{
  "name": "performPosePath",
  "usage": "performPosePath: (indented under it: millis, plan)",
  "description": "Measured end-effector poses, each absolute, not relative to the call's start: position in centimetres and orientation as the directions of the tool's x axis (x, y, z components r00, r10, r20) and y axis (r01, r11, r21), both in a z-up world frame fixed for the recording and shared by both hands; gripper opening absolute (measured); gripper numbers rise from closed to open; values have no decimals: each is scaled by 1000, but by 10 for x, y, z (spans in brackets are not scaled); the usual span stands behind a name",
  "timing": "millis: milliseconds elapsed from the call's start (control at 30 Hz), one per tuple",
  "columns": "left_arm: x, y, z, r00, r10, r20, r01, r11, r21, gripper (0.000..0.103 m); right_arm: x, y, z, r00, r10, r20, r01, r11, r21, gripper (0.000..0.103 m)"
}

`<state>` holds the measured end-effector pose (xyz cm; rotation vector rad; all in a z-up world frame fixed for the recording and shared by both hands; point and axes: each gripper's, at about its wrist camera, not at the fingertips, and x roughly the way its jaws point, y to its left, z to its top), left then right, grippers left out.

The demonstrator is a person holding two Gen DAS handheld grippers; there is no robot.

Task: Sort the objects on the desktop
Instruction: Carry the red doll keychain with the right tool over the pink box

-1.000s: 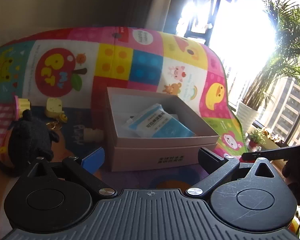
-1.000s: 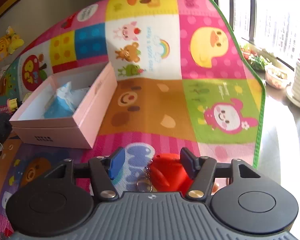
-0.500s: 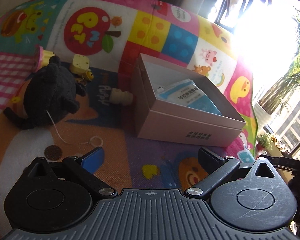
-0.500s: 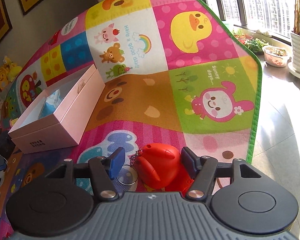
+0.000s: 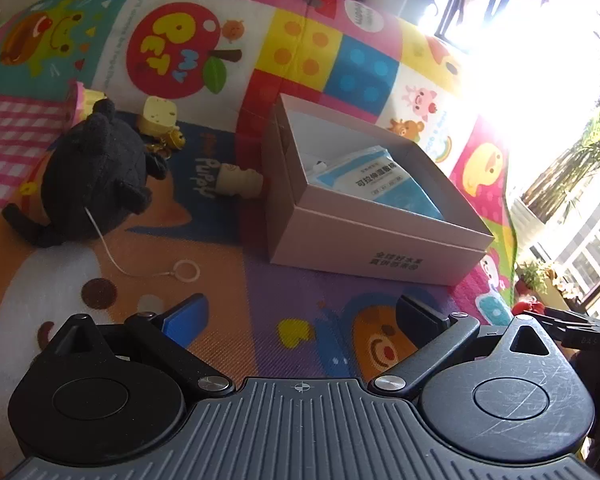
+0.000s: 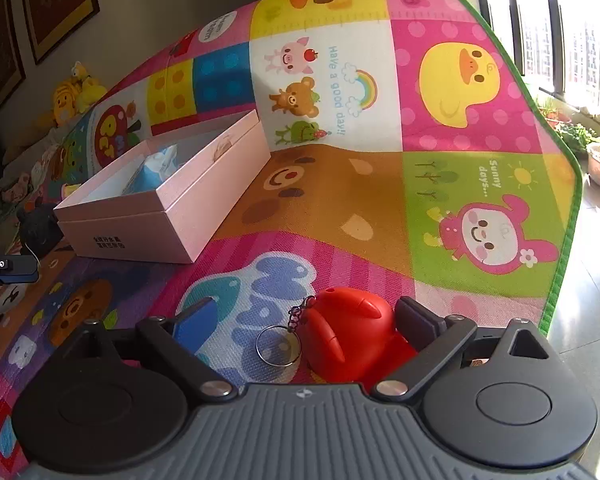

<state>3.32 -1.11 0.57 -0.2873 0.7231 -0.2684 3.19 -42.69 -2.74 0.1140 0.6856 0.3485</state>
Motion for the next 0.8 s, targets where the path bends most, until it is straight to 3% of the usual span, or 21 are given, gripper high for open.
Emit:
performPosePath:
  millis: [300, 400, 467, 800]
  plan:
    - [35, -15, 5, 707, -312, -634, 128, 939, -319, 102, 50, -469, -46, 684, 442, -581, -270, 892, 362, 91]
    - [37, -16, 3, 699, -311, -644, 123, 940, -320, 102, 52, -488, -53, 689, 453, -565, -225, 876, 428, 81]
    - [38, -17, 1, 693, -308, -651, 121, 941, -317, 102, 52, -500, -57, 701, 456, -549, -189, 860, 474, 65]
    - [41, -20, 3, 689, -302, -659, 122, 945, -304, 102, 48, -509, -57, 729, 466, -501, -141, 819, 557, 55]
